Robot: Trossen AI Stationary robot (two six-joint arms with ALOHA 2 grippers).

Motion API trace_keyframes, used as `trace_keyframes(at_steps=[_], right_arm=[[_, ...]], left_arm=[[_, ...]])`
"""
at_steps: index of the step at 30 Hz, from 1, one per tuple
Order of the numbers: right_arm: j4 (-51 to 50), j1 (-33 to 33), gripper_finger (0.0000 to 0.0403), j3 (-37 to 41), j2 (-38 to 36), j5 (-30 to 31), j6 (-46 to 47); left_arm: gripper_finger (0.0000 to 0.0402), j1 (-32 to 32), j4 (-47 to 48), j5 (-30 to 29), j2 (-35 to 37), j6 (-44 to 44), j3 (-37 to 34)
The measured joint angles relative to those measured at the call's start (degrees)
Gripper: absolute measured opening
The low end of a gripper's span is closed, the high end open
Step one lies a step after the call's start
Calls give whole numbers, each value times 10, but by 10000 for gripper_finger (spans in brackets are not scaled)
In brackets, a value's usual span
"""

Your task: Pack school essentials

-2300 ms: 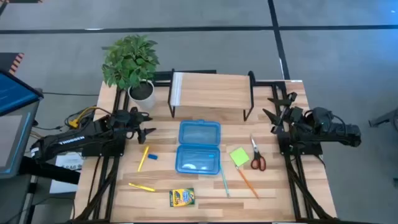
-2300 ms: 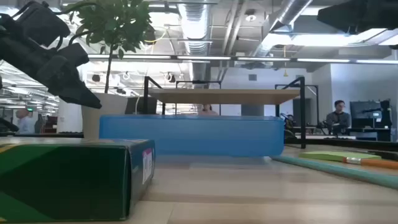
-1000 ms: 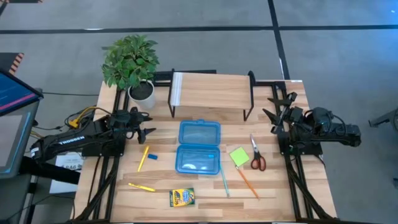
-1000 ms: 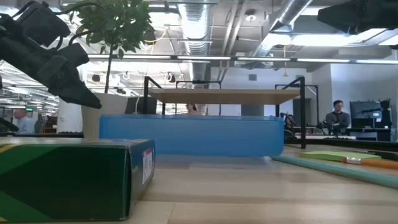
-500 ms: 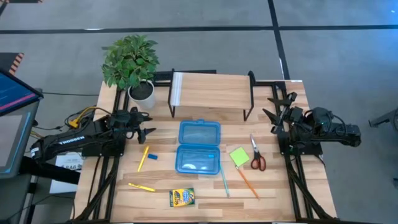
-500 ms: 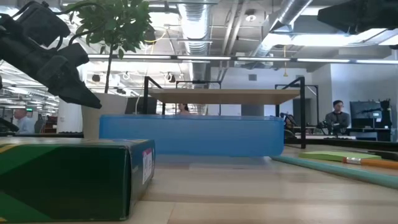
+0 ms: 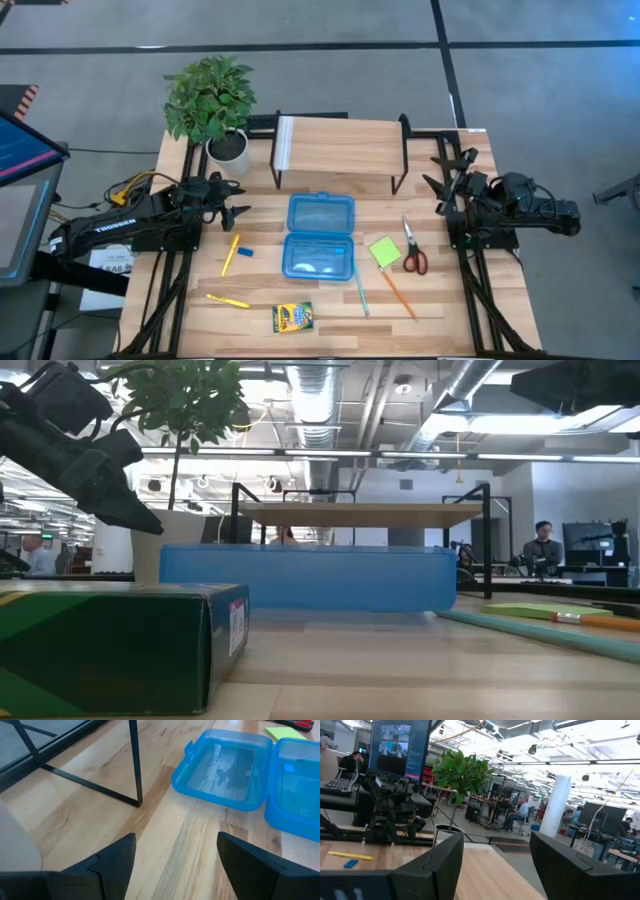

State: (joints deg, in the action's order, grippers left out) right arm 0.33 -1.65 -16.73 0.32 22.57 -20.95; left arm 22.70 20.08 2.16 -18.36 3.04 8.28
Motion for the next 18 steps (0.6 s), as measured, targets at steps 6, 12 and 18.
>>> trace_keyframes(at_steps=[6,12,18], right_arm=[[46,0,254,0,0,-7,85],[102,0,254,0,0,-17,205],[92,0,254,0,4,-9,257]], left_arm=[[267,0,0,0,0,0,0],[267,0,0,0,0,0,0],[267,0,0,0,0,0,0]])
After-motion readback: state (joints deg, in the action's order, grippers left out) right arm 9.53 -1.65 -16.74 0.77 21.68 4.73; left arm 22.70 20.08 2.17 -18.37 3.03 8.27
